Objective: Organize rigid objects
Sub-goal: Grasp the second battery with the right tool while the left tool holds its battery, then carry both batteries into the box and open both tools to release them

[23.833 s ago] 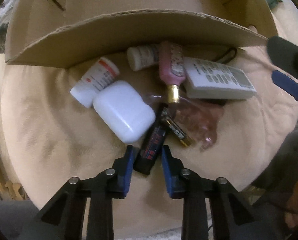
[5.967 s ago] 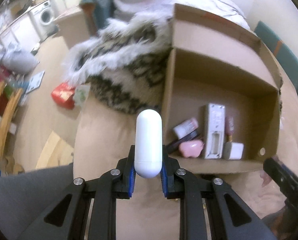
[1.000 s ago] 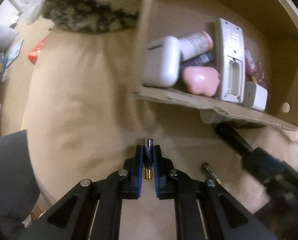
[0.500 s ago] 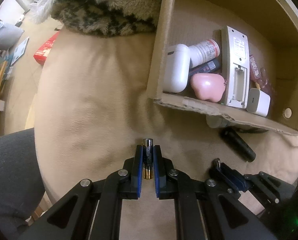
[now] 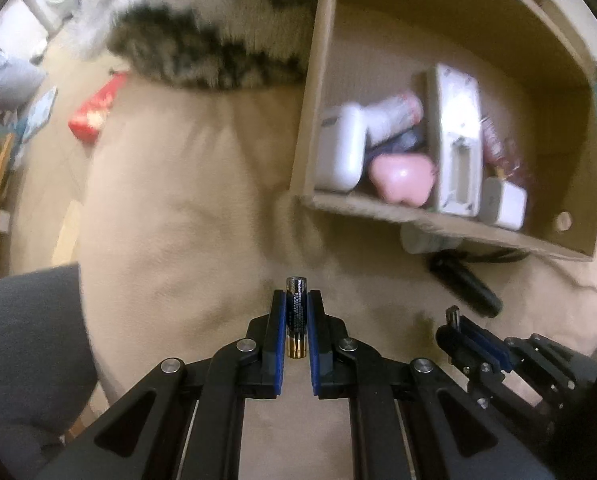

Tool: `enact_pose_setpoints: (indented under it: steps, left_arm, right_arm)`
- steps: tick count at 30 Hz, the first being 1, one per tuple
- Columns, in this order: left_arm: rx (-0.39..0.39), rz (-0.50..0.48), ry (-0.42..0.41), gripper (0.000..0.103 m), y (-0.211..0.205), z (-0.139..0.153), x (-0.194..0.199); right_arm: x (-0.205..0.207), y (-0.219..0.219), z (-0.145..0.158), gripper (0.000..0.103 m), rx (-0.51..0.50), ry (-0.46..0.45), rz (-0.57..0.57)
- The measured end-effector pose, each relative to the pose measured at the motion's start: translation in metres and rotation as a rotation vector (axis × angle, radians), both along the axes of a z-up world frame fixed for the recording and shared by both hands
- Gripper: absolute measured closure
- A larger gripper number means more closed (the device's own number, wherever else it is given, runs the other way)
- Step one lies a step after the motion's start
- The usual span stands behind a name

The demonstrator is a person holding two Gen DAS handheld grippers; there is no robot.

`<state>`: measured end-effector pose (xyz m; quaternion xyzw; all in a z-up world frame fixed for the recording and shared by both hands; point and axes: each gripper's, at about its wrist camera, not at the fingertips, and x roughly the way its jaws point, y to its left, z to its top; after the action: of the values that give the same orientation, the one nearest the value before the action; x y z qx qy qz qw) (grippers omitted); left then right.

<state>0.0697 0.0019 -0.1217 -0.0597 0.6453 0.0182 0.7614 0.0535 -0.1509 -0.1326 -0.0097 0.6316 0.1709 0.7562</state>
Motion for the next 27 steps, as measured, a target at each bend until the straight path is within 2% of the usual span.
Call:
enact_pose_setpoints:
  steps: [13, 20, 27]
  left_arm:
    - [0.013, -0.017, -0.146, 0.094, 0.008, 0.068, -0.013]
    - [0.005, -0.047, -0.229, 0.094, 0.0, 0.107, 0.014]
    - [0.011, -0.092, -0.265, 0.094, -0.023, 0.122, 0.046]
  right_arm:
    - [-0.007, -0.061, 0.072, 0.092, 0.1, -0.141, -0.116]
    - [0.006, -0.061, 0.11, 0.092, 0.129, -0.227, -0.147]
    - [0.043, -0.05, 0.134, 0.092, 0.121, -0.294, -0.149]
